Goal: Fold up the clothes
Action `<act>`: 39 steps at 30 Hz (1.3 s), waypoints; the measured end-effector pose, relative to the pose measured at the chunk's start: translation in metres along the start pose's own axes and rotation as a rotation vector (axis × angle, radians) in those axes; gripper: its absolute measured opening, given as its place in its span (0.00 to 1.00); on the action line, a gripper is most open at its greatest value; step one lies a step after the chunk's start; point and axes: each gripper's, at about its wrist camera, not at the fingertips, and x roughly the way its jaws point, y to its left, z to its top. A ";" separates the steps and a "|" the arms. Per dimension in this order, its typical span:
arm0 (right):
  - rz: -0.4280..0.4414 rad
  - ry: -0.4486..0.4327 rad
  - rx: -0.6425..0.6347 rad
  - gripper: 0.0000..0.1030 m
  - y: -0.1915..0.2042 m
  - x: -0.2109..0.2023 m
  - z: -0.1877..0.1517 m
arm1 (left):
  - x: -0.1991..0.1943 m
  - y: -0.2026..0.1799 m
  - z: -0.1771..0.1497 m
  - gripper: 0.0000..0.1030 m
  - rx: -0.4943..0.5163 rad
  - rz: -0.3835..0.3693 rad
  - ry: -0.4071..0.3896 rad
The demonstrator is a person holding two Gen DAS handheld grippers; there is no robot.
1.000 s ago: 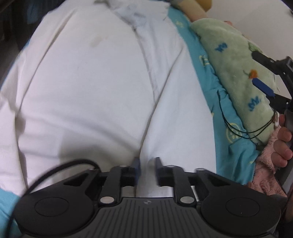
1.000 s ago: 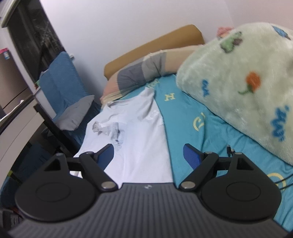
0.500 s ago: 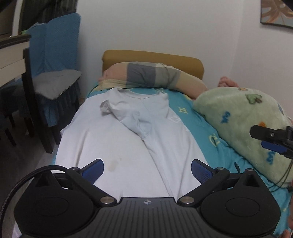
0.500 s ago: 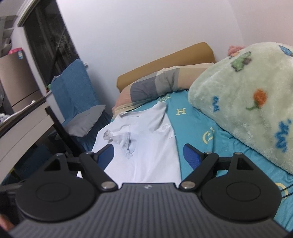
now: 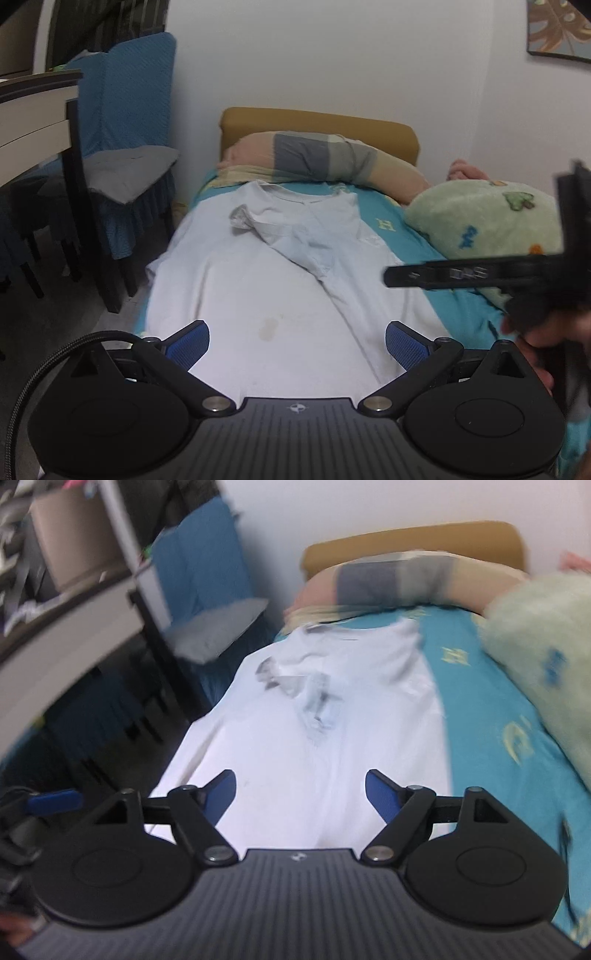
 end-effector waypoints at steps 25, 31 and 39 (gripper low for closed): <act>-0.197 0.337 -1.064 0.31 0.259 0.432 0.021 | 0.084 0.144 -0.026 0.96 -0.409 0.359 -0.001; -0.193 0.075 -0.860 0.07 0.235 0.371 0.063 | 0.066 0.134 -0.024 0.96 -0.415 0.330 -0.057; -0.267 -0.434 -0.162 0.07 0.089 0.212 0.122 | 0.029 0.094 -0.018 0.97 -0.336 0.234 -0.160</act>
